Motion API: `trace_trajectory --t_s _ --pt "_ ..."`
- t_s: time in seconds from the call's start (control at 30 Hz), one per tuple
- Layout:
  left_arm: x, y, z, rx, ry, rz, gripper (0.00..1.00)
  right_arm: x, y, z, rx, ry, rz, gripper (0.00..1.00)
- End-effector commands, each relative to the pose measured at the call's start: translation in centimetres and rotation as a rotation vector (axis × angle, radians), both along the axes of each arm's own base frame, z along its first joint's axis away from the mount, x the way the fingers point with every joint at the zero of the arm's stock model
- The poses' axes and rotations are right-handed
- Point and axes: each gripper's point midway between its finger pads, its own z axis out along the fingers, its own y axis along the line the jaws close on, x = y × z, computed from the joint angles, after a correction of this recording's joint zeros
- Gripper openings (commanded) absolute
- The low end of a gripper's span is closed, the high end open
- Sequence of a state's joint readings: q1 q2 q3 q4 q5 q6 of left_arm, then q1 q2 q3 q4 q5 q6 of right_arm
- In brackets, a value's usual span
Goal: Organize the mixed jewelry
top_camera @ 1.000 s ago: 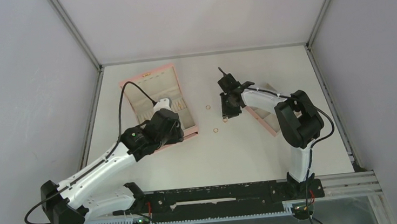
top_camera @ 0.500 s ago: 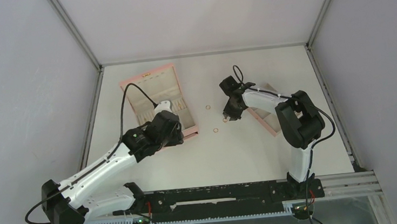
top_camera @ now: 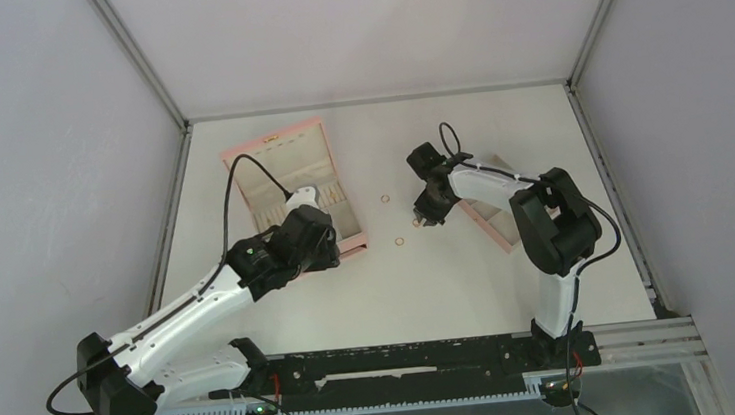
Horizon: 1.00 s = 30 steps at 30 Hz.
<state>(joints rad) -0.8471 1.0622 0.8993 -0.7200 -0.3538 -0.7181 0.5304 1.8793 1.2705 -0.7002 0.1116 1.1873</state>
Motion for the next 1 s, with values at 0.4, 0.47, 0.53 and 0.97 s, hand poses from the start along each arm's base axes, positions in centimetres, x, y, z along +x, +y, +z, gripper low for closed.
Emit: trace_trajectory --t_s 0.4,0.47,0.53,0.97 --pt "-0.2 0.1 0.1 -0.007 -0.016 -0.007 0.50 0.5 1.7 -0.8 0.031 0.029 -0.041 0.24" --pt "-0.3 0.1 0.1 -0.006 -0.014 -0.008 0.50 0.5 1.7 -0.8 0.025 0.029 -0.039 0.24" --pt "-0.3 0.2 0.1 -0.006 -0.014 -0.008 0.50 0.6 1.5 -0.4 0.016 0.013 -0.033 0.24" --pt "-0.5 0.6 0.7 -0.019 -0.030 0.005 0.50 5.3 2.5 4.3 -0.150 -0.227 0.578 0.31"
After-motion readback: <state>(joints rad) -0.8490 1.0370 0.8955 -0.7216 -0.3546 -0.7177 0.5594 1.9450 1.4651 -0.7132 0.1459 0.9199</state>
